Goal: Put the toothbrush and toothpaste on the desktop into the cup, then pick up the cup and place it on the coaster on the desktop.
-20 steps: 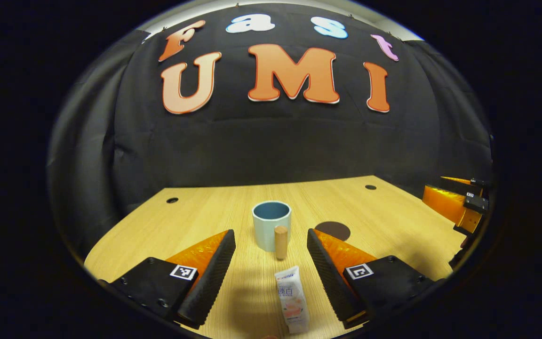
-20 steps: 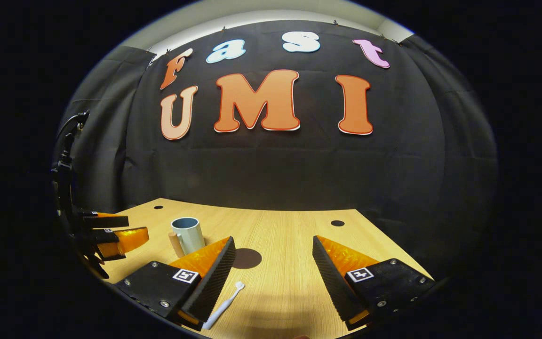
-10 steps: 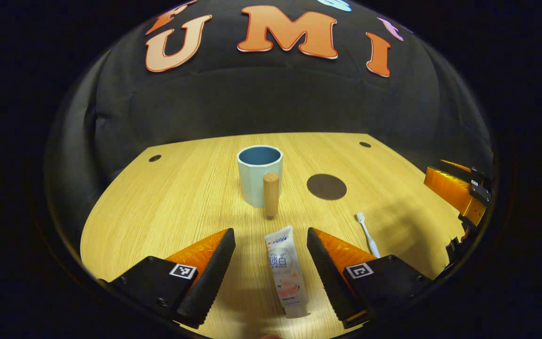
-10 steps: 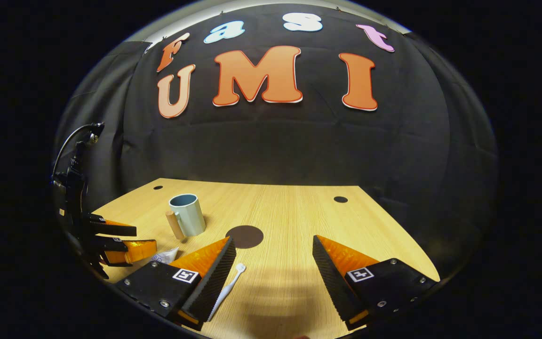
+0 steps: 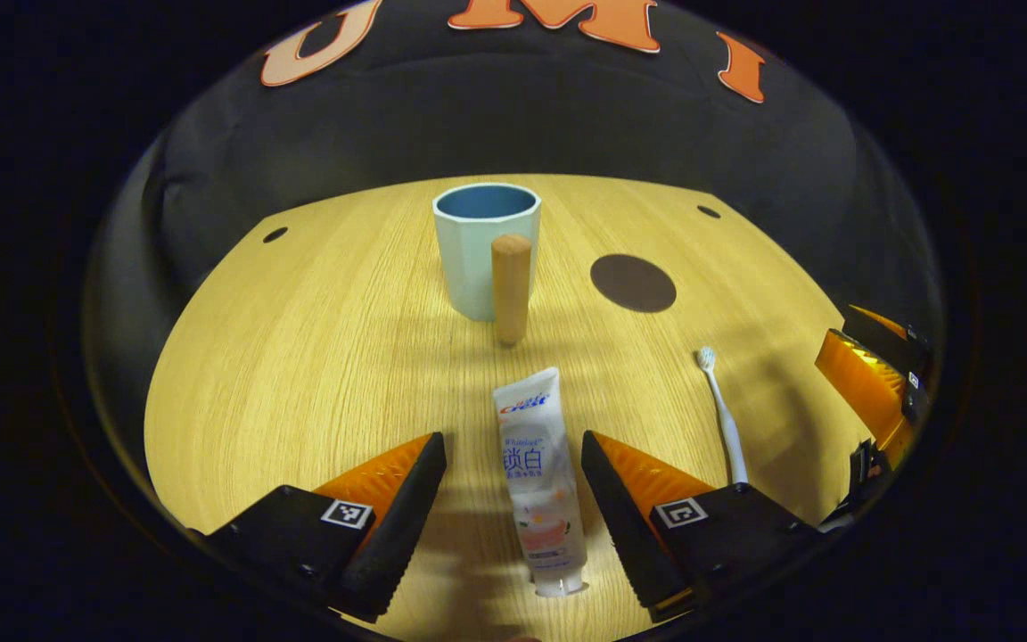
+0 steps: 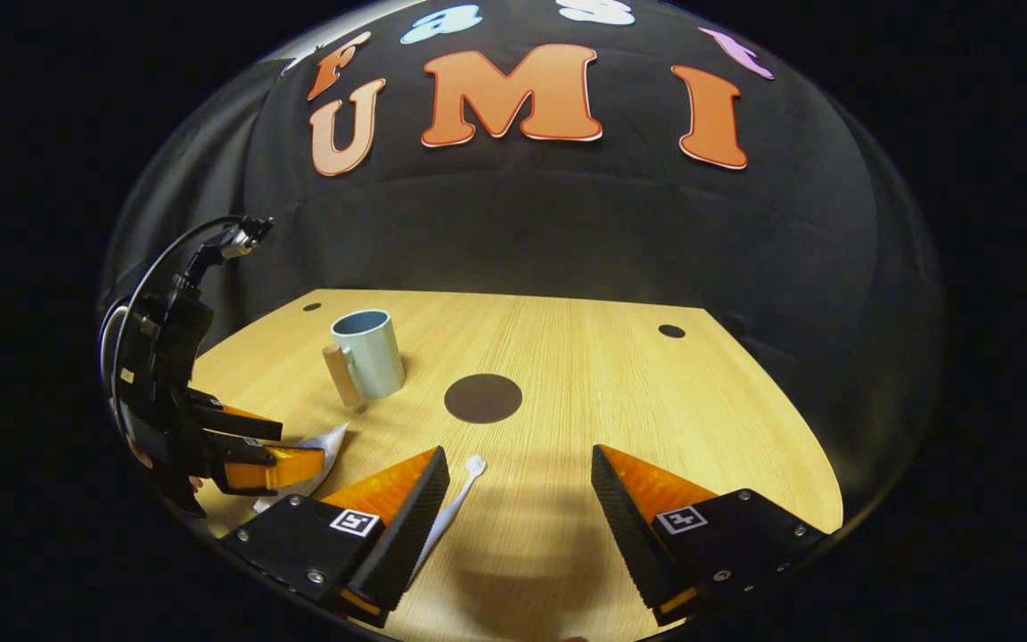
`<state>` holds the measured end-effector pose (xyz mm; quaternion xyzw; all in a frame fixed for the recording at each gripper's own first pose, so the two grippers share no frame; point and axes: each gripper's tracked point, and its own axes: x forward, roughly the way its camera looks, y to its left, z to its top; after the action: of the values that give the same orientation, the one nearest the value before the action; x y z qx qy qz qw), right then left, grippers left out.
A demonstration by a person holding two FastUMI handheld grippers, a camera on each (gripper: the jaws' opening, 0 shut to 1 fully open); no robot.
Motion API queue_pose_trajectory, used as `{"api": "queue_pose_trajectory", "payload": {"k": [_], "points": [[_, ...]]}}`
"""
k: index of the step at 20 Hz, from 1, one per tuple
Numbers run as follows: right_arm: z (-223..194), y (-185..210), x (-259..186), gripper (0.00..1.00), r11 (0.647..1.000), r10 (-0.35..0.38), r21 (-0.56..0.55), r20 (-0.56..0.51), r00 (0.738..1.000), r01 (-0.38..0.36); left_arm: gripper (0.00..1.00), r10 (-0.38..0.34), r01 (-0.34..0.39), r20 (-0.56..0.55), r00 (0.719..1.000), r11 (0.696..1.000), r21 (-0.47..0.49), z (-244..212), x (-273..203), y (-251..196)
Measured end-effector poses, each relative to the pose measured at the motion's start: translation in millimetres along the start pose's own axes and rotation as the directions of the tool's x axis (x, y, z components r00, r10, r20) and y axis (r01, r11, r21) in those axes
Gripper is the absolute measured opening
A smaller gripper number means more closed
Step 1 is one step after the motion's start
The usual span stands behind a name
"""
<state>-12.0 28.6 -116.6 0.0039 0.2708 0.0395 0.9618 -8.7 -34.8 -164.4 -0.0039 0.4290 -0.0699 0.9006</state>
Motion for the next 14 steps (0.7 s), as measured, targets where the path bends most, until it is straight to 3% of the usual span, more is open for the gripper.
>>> {"api": "queue_pose_trajectory", "payload": {"k": [4,5,10,14], "points": [[-16,1,3,0.93,0.998,0.056,0.042,-0.114,0.992,-0.051,0.99,-0.043,0.044,-0.113,0.993,0.999,0.005,-7,-4,-3],[-20,1,3,0.92,0.997,0.064,0.057,-0.147,0.987,-0.056,0.84,-0.041,0.042,-0.154,0.987,0.999,0.001,-10,-9,0],[-38,7,4,0.82,0.985,0.133,0.147,-0.300,0.945,-0.092,0.55,-0.064,0.060,-0.245,0.967,0.998,-0.022,-8,-15,-4],[-47,18,0,0.75,0.975,0.190,0.185,-0.395,0.899,-0.125,0.51,-0.092,0.078,-0.306,0.948,0.995,-0.056,-15,-15,-10]]}}
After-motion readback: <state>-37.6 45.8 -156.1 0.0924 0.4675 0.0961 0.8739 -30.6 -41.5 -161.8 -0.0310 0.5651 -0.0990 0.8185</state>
